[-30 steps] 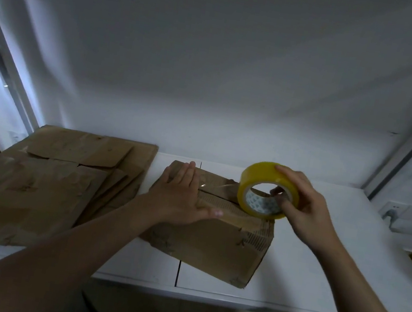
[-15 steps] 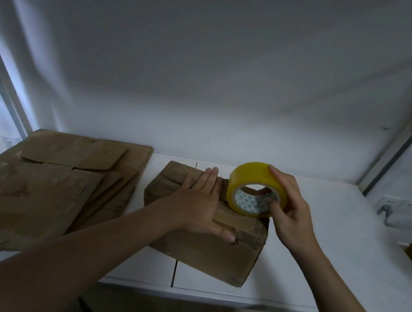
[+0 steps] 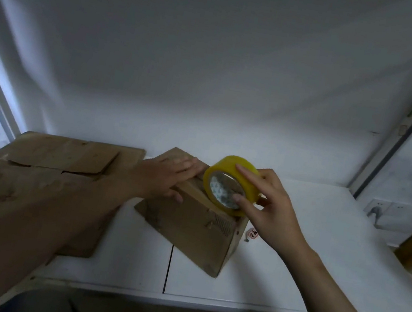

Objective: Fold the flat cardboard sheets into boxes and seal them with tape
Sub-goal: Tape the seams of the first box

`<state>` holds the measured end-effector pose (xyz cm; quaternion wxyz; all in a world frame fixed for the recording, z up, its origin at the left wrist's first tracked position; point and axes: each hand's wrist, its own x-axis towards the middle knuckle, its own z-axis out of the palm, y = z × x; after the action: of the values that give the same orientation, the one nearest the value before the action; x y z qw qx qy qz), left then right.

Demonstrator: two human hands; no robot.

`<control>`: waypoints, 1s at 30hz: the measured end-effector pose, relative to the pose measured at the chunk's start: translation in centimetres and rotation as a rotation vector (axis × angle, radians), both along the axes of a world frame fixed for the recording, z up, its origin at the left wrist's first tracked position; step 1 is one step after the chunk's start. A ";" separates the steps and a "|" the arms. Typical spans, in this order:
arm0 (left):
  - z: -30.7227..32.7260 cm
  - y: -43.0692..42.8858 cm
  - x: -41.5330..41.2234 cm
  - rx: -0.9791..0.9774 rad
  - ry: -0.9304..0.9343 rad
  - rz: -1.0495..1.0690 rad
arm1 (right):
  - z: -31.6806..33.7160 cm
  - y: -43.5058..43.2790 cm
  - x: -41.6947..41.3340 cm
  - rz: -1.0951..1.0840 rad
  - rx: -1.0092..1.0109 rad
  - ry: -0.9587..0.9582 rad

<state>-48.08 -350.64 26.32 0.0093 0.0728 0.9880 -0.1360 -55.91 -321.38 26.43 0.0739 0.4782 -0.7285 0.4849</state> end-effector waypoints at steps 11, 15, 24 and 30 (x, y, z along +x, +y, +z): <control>-0.2 0.4 0.2 0.271 -0.086 0.202 | 1.6 -0.2 -2.2 -0.058 0.209 0.202; -0.9 2.9 -0.1 0.200 0.061 0.182 | 1.4 -0.3 -2.9 -0.091 0.244 0.187; -3.2 4.9 -1.1 0.322 0.086 0.119 | 2.0 -0.6 -3.4 -0.023 0.183 0.046; -2.1 5.6 -0.3 0.267 0.017 0.171 | 3.4 1.4 -3.3 -0.037 0.217 0.023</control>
<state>-48.41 -345.04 24.22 0.0026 -0.0121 0.9999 -0.0028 -59.17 -320.03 29.80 0.0390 0.4752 -0.7847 0.3962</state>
